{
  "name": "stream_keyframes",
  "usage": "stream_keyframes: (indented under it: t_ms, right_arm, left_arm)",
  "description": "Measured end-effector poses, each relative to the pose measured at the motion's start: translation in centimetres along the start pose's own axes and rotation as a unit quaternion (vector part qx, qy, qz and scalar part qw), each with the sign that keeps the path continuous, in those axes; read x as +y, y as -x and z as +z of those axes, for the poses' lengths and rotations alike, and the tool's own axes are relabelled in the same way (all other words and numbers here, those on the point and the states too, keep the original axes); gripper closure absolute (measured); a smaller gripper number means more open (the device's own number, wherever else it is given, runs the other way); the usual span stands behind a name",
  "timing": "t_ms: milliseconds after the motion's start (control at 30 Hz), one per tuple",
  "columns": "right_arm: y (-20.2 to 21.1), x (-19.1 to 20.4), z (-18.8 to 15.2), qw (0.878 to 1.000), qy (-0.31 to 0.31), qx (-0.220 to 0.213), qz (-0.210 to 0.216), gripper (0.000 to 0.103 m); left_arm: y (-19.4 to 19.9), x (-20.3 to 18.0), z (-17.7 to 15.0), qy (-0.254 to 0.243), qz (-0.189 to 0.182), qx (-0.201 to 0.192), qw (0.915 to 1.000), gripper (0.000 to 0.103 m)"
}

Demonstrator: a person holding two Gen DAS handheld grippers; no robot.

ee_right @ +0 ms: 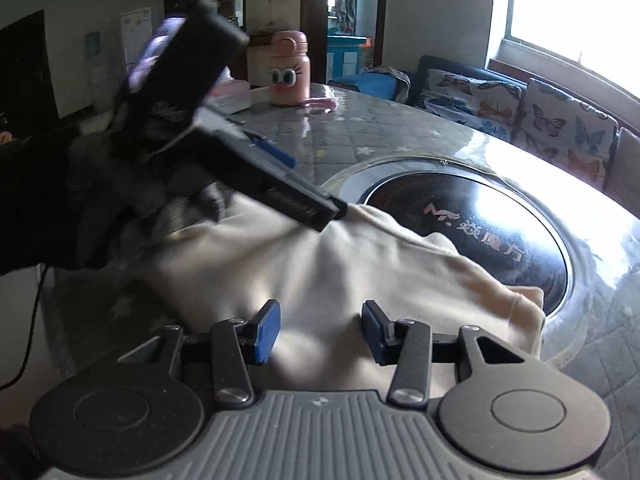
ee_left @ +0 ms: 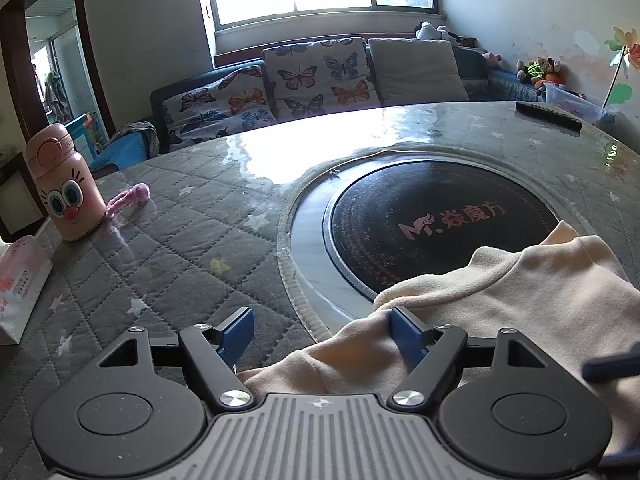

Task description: Fold clothes

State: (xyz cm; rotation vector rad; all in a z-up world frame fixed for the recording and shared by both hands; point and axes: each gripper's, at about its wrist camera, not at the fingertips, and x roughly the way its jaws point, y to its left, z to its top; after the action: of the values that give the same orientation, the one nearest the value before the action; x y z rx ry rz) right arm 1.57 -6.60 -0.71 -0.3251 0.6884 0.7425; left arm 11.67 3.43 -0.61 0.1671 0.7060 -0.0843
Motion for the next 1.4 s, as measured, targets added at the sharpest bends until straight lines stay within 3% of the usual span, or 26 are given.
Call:
stream_keyframes:
  t_ms: [167,367,567,667,900,1100,1400]
  right_arm:
    - [1.6,0.8,-1.2,1.0,0.009,0.002,0.001,0.058]
    - [3.9,-0.7,-1.9,0.999,-0.034,-0.008,0.001,0.056]
    - [4.6,-2.6,-3.5,0.997,-0.078,-0.012,-0.022,0.053]
    - [4.5,-3.8,-4.7,0.994,-0.102,-0.004,-0.024,0.053]
    - [6.0,-4.7,-4.0,0.993,-0.116,-0.031,-0.022,0.051]
    - [3.7,-6.4,-4.3,0.988,-0.152,-0.023,-0.023,0.051]
    - [3.8,-5.8,-3.0,0.99,-0.131,-0.036,-0.025,0.046]
  left_arm:
    - [0.7,-0.1,-0.2,-0.001,0.008,-0.005,1.0,0.023]
    - [4.4,-0.9,-0.9,-0.015,0.01,-0.033,0.9993,0.024]
    - [8.0,-2.3,-3.5,-0.041,-0.002,-0.046,0.9981,0.021]
    - [8.7,-2.5,-5.2,-0.048,0.014,-0.041,0.9979,0.021]
    - [9.2,-1.1,-7.2,-0.013,0.03,-0.031,0.999,0.021]
    - [9.3,-0.5,-7.6,0.008,0.037,-0.028,0.9989,0.02]
    - [9.5,1.0,-7.3,0.05,0.048,-0.026,0.9973,0.019]
